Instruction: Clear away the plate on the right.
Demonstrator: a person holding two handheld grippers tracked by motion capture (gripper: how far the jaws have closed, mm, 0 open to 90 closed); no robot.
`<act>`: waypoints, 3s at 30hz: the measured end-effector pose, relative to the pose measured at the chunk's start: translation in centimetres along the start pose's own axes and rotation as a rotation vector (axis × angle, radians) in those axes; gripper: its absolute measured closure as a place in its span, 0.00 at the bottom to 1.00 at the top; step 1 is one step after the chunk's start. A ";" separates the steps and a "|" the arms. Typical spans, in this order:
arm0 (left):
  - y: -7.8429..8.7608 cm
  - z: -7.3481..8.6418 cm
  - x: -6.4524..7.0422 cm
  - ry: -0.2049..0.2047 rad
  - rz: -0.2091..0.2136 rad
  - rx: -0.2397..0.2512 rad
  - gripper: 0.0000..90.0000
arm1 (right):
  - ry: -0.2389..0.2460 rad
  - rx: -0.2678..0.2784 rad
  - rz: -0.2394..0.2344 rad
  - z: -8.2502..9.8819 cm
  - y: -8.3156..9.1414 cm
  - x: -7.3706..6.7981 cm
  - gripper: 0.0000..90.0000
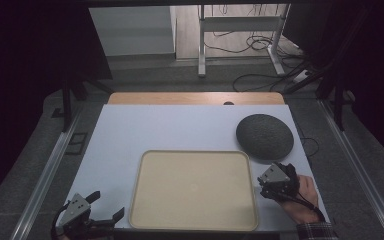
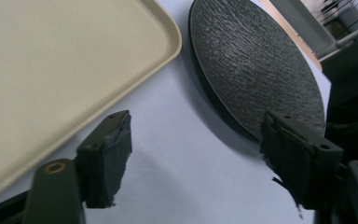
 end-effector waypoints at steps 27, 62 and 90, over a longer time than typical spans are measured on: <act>-0.2 0.0 0.2 -0.011 0.008 -0.014 0.00 | 0.323 -0.101 0.296 -1.7 -3.6 0.0 0.50; -0.4 0.0 0.3 -0.021 0.009 -0.033 0.00 | 0.545 -0.186 0.488 -3.2 -8.9 0.3 0.79; -0.3 -0.1 0.6 -0.041 0.014 -0.020 0.00 | 0.568 -0.176 0.521 -3.0 -8.7 0.3 0.95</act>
Point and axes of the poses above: each handheld gripper's, and its own axes: y roughly backward along the jaws, z roughly out of its underside, x roughly to its right, the point moved 4 cm from there along -y, roughly forward along the jaws, and after that the axes turned 15 degrees about -x, right-handed, at the moved point
